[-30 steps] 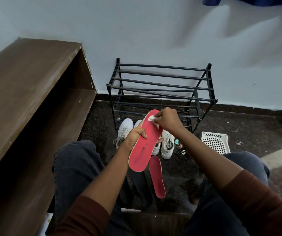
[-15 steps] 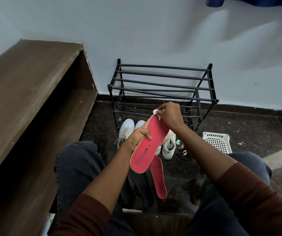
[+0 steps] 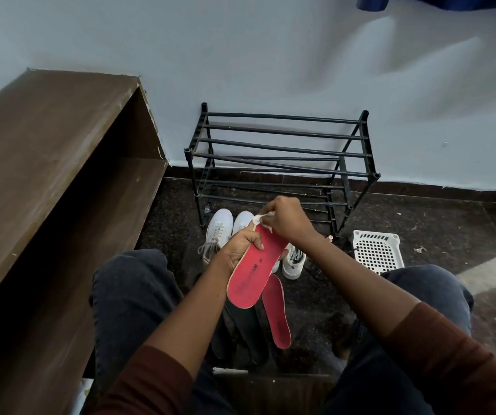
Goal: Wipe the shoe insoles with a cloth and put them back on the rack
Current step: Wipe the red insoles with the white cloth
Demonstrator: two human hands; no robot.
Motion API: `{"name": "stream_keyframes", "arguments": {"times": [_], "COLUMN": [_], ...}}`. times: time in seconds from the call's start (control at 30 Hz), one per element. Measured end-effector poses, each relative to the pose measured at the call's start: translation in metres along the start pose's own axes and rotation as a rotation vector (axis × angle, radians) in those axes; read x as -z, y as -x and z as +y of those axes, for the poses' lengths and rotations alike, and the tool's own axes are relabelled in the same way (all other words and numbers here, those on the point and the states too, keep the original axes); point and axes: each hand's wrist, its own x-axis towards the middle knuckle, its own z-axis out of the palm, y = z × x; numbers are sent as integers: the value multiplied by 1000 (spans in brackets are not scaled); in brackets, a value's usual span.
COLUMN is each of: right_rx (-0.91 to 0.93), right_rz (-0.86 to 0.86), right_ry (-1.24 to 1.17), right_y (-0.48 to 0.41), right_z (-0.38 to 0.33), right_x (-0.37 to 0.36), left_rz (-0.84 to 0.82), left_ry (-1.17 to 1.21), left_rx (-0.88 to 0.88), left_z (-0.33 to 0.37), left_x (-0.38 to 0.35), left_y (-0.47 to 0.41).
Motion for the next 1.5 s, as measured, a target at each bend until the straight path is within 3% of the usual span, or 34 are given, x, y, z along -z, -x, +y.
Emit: {"name": "stream_keyframes", "arguments": {"times": [0.1, 0.23, 0.4, 0.53, 0.6, 0.77, 0.9, 1.1, 1.3, 1.5], "right_rx": [-43, -112, -45, 161, 221, 93, 1, 369, 470, 310], "right_rz": [156, 219, 147, -1, 28, 212, 259, 75, 47, 160], "right_ry": [15, -23, -19, 51, 94, 106, 71, 151, 333, 335], "right_y": [-11, -22, -13, 6, 7, -9, -15, 13, 8, -8], "right_z": [10, 20, 3, -12, -9, 8, 14, -4, 4, 27], "right_x": [5, 15, 10, -10, -13, 0, 4, -17, -12, 0], "left_rz": [-26, -41, 2, 51, 51, -24, -23, 63, 82, 45], "left_ry": [-8, -17, 2, -12, -28, -25, -46, -123, -146, -179], "left_rx": [-13, -13, -33, -41, -60, -74, -42, -45, -50, -66], "left_z": [-1, -3, 0, 4, 4, 5, 5, 6, 2, 1], "left_x": [3, 9, 8, 7, 7, 0, 2, 6, 4, 0], "left_y": [-2, -7, 0, -3, -3, 5, 8, -8, -12, -12]}}
